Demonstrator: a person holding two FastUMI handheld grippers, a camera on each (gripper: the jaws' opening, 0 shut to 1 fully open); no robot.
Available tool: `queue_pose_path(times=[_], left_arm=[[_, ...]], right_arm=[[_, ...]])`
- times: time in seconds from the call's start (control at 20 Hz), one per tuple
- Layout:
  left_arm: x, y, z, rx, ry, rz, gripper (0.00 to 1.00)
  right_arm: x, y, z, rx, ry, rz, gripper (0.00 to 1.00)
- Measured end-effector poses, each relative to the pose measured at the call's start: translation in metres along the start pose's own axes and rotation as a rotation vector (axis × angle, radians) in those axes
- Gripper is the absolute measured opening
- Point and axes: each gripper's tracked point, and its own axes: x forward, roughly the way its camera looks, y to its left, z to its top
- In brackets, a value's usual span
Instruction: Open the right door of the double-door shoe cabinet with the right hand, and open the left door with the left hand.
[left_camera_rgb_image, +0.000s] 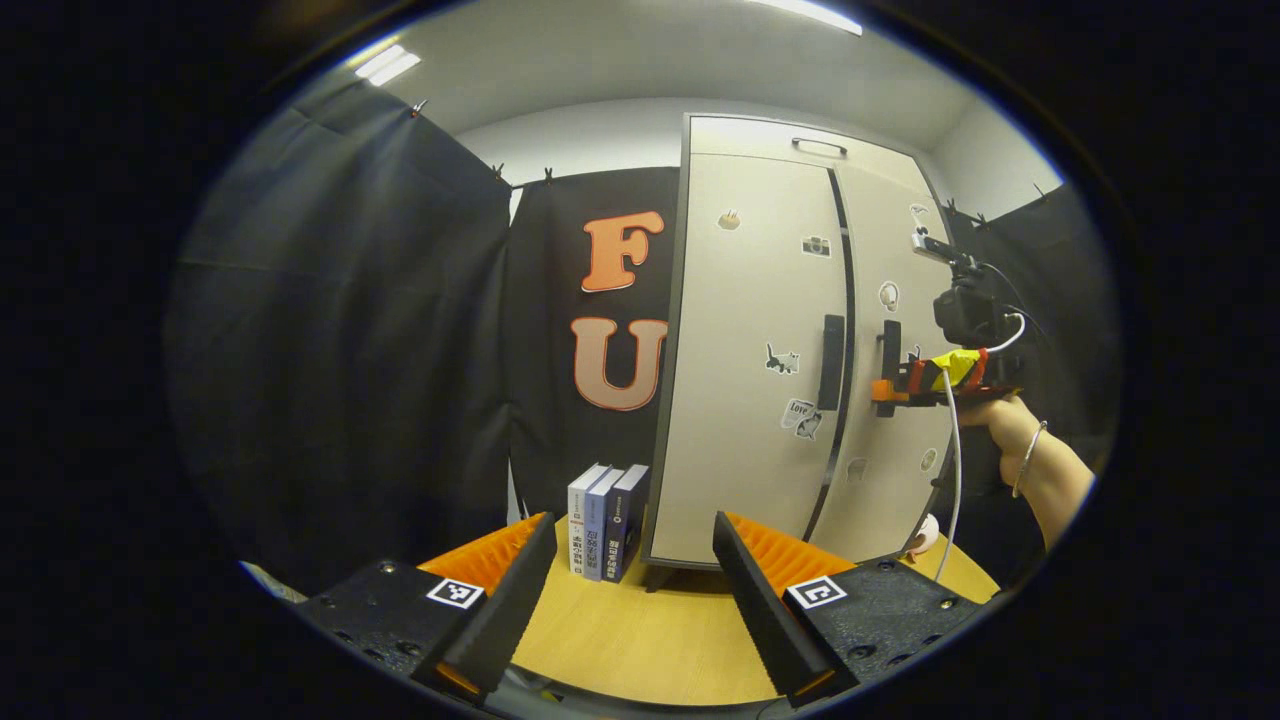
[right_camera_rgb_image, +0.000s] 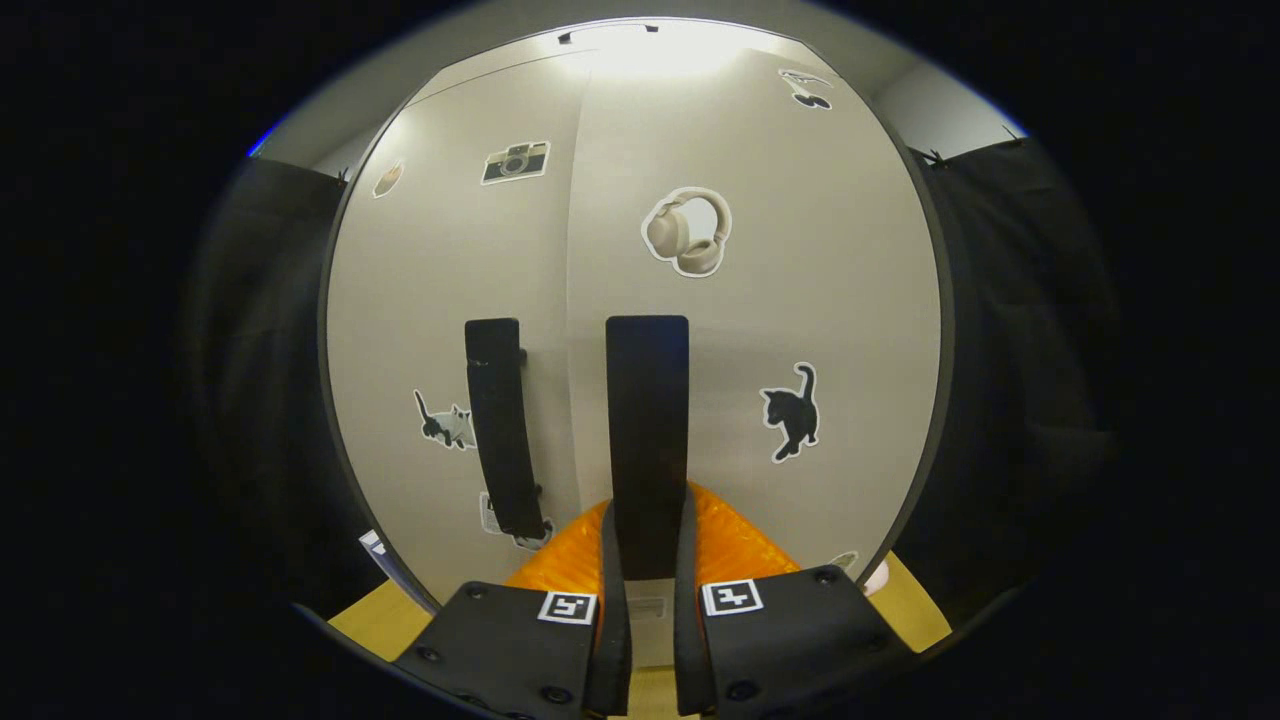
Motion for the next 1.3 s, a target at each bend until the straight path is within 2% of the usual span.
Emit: queue_pose_path(times=[0.4,0.45,0.55,0.85,0.95,1.0,1.05,1.3], left_arm=[[-0.002,-0.002,0.003,-0.016,-0.008,-0.005,0.95],[-0.002,-0.002,0.004,-0.020,-0.010,-0.006,0.95],[-0.004,-0.003,0.005,-0.023,-0.015,-0.008,0.95],[-0.034,-0.018,0.015,-0.016,-0.036,-0.023,0.95],[-0.032,-0.024,0.014,-0.016,-0.035,-0.036,0.95],[-0.030,-0.026,0.015,-0.013,-0.036,-0.041,0.92],[-0.030,-0.029,0.015,-0.008,-0.036,-0.045,0.95],[-0.025,-0.048,0.017,0.008,-0.043,-0.076,0.95]], right_arm=[[-0.036,-0.015,-0.004,-0.026,-0.001,0.014,0.26],[-0.042,-0.016,-0.004,0.005,0.004,0.025,0.15],[-0.052,-0.018,-0.005,0.039,0.014,0.041,0.15],[-0.076,-0.036,-0.006,0.000,-0.003,0.028,0.15],[-0.081,-0.040,-0.006,-0.009,-0.009,0.030,0.15],[-0.084,-0.043,-0.006,-0.018,-0.013,0.027,0.15],[-0.086,-0.046,-0.006,-0.026,-0.017,0.024,0.15],[-0.099,-0.065,-0.006,-0.107,-0.059,-0.019,0.13]])
